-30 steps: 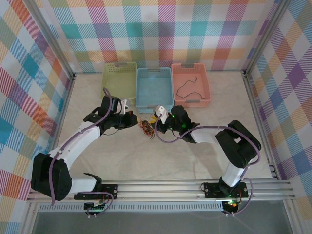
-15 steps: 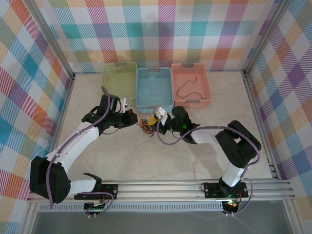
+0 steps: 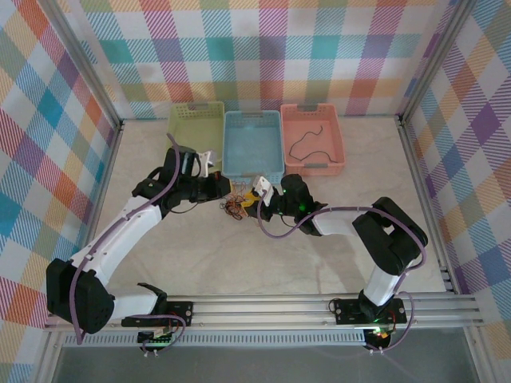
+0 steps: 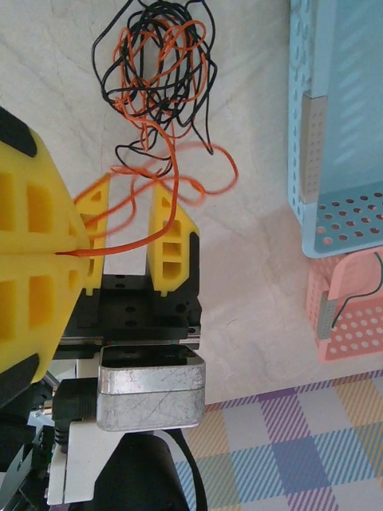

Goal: Untangle the cables

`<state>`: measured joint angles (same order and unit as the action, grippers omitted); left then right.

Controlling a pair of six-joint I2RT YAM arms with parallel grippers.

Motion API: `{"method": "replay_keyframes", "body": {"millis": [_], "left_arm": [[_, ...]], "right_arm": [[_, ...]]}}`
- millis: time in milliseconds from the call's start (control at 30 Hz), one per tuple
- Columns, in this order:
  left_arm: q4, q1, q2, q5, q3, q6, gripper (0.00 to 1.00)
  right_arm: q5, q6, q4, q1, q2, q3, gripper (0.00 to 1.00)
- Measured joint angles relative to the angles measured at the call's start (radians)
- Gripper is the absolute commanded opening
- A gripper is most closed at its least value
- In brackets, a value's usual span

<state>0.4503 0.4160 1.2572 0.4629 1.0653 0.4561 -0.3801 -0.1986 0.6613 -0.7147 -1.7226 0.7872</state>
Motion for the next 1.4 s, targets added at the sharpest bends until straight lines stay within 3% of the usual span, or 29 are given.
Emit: {"method": "replay_keyframes", "body": {"millis": [367,933,1400], "left_arm": [[-0.008,0.039,-0.006,-0.004,0.001,0.035,0.00],[0.049,0.049,-0.150,-0.058,0.062,0.096,0.00],[0.084,0.050,-0.116,-0.109,0.035,0.044,0.00]], "right_arm": [[-0.008,-0.019,-0.004,-0.013,-0.017,0.002,0.44],[0.013,-0.031,0.013,-0.031,-0.033,0.014,0.41],[0.070,-0.095,0.140,-0.031,0.013,-0.085,0.43]]}}
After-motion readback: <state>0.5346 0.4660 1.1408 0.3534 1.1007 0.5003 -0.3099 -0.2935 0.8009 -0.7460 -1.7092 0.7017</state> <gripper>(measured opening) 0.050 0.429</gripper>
